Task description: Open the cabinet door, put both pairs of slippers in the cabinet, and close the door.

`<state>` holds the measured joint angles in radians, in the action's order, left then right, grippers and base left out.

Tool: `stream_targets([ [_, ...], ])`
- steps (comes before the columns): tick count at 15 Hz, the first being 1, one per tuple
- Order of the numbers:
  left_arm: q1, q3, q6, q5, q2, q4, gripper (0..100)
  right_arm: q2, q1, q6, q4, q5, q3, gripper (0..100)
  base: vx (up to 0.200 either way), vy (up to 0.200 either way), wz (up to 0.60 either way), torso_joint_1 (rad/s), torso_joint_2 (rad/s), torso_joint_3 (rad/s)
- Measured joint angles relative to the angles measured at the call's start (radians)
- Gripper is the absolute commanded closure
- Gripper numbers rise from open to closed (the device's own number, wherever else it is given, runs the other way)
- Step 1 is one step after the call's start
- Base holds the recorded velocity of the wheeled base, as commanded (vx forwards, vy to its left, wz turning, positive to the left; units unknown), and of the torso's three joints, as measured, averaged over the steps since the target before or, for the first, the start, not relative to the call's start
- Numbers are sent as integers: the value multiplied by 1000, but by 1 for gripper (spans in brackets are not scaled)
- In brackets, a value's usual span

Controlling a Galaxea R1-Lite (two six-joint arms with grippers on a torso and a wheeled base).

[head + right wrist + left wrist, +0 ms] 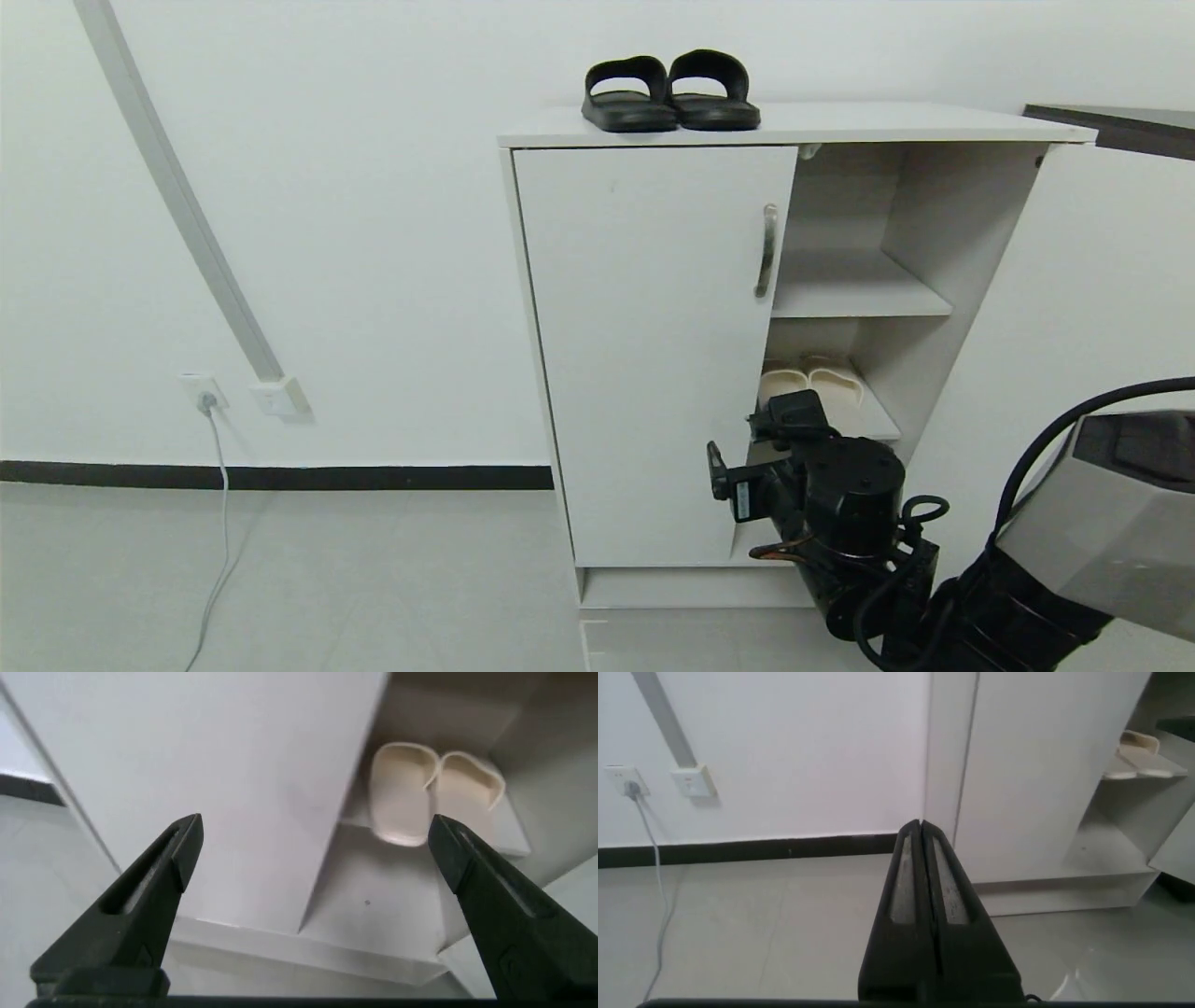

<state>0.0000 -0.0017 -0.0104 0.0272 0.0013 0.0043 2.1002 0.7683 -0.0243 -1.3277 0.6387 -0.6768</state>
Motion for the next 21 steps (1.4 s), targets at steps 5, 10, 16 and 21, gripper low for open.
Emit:
stream_targets([
  [5, 1, 0, 1, 0, 0, -1, 100, 1, -12, -30, -40, -11, 18, 0, 0, 0, 0, 0, 0, 0],
  [10, 0, 0, 1, -1, 0, 0, 100, 1, -24, -52, -53, -11, 34, 0, 0, 0, 0, 0, 0, 0],
  [16, 0, 0, 0, 0, 0, 0, 100, 3, -24, -52, -53, -9, 35, 0, 0, 0, 0, 0, 0, 0],
  [21, 0, 1, 0, 0, 0, 3, 100, 10, -23, -52, -56, -8, 34, 0, 0, 0, 0, 2, -98, -162],
])
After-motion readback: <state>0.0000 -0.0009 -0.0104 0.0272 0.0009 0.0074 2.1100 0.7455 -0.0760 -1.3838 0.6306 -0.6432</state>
